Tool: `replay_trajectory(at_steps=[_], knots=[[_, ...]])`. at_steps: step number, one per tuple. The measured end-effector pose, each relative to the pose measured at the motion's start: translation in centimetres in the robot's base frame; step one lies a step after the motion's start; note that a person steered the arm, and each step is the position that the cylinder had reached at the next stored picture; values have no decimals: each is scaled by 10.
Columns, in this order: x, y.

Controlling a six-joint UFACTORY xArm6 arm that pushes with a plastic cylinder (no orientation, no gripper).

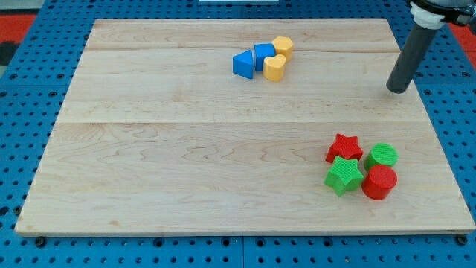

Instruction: Move the yellow heart to the top of the blue triangle

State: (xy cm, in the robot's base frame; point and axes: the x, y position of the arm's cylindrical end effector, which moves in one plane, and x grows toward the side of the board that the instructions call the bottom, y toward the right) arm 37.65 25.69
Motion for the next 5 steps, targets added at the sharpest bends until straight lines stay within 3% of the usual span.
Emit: replay_trajectory(at_steps=[3,5], knots=[[-35,-58],[-46,-217]])
